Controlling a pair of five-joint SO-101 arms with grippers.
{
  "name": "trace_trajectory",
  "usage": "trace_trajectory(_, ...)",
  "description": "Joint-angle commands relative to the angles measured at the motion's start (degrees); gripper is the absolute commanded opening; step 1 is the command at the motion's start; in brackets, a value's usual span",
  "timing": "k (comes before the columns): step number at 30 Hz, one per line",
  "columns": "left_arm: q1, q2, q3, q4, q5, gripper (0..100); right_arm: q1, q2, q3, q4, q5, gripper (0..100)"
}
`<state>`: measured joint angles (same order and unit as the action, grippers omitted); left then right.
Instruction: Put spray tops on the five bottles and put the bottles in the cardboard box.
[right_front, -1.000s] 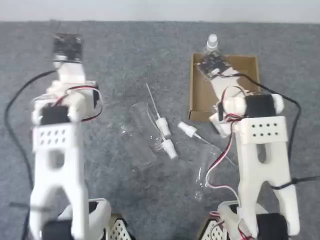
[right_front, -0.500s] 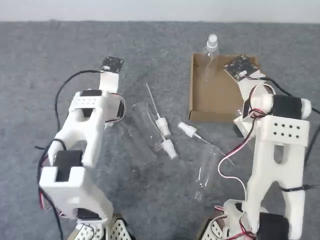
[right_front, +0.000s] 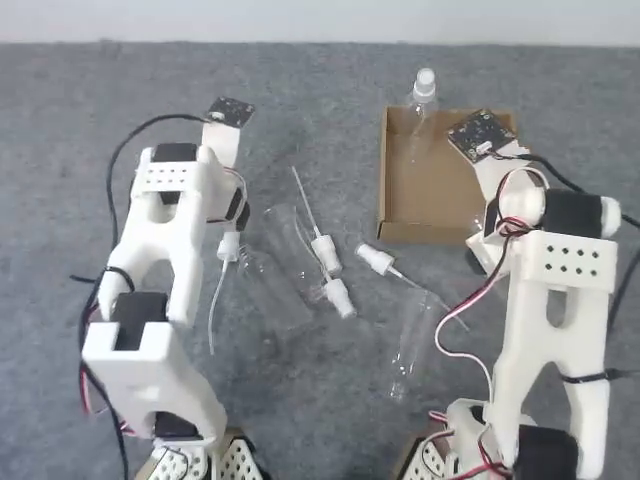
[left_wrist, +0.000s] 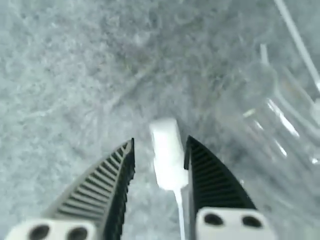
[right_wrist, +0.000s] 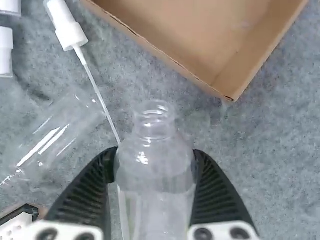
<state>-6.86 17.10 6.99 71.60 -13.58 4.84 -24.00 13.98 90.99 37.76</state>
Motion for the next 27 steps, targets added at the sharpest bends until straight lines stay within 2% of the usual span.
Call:
trace_trajectory(1,0.53,2.29,-3.30,2.29,-0.79,15,0.31,-3.21,-0.44,0.57,0.88,0.6)
trace_trajectory(7,0.18,7.74,-3.38,-1.49,-0.44,15,0.31,-3.21,-0.44,0.57,0.88,0.6)
trace_trajectory(11,0.18,7.65,-3.38,-3.43,-0.26,8,0.31,-3.30,-0.44,0.57,0.88,0.6)
trace_trajectory(17,0.35,2.81,-3.38,-2.02,-0.35,1,0.31,-3.30,-0.44,0.48,0.88,0.6)
trace_trajectory(22,-0.53,-6.59,-3.21,1.41,-0.35,1,-0.40,-3.47,-0.79,-0.13,0.88,0.6)
trace_trajectory(27,-1.67,-22.51,-1.80,3.69,2.55,1,-7.96,-3.47,-0.44,-0.04,0.79,0.6)
